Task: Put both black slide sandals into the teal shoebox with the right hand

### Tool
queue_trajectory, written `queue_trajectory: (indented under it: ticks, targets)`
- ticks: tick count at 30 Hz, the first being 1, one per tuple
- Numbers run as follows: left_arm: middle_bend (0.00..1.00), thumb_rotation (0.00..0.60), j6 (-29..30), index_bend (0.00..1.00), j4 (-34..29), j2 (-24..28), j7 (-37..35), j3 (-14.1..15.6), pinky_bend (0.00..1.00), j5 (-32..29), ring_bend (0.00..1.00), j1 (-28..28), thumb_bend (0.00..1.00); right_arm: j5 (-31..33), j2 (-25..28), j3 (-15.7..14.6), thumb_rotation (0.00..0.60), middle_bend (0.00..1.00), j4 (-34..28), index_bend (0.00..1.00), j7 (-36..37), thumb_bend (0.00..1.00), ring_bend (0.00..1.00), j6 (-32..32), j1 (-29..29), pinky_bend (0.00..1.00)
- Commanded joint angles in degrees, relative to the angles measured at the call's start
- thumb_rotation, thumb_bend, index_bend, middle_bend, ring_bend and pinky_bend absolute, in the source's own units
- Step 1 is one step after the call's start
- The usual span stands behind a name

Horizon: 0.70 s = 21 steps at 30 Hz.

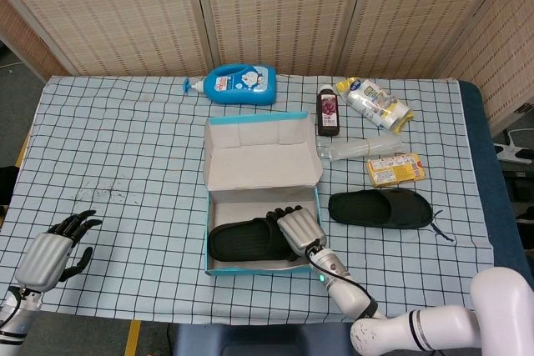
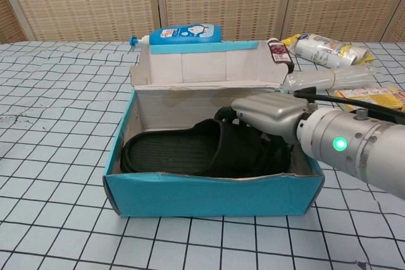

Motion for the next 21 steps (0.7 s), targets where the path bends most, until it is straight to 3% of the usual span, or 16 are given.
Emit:
queue_trajectory:
  ticks: [1,5,7,11,21]
  targets:
    - [0.13,0.600,-0.08,0.23,0.00,0.00,-0.01,-0.02,0.39,-0.05,0.19,-0.03,0.50,-1.26,0.18,0.08,0.600,0.39,0.67,0.40,2.48,0.07,0.27,-1.28,-0.07,0.51]
    - [0.13,0.600,-0.12,0.23,0.04,-0.03,0.01,0.02,0.39,0.01,0.19,-0.05,0.50,-3.74,1.51,-0.03,0.600,0.21,0.63,0.15,6.49,0.07,0.08,-3.52,-0.42,0.33]
    - [0.13,0.600,-0.19,0.23,0.01,-0.04,0.09,0.06,0.39,0.06,0.19,-0.08,0.50,-4.58,2.77,-0.05,0.600,0.08,0.18,0.02,8.24,0.07,0.01,-5.03,-0.37,0.16]
    - [0.13,0.600,-0.21,0.24,-0.04,-0.05,0.15,0.06,0.39,0.05,0.19,-0.08,0.50,-6.51,4.12,0.08,0.600,0.00,0.01,0.00,11.15,0.07,0.00,-5.96,-0.66,0.10]
    - [0.13,0.600,-0.64,0.24,-0.02,-0.12,0.26,0.18,0.39,0.06,0.19,-0.23,0.50,-9.08,6.03,1.77,0.600,0.00,-2.02,0.00,18.45,0.07,0.00,-5.07,-2.38,0.09]
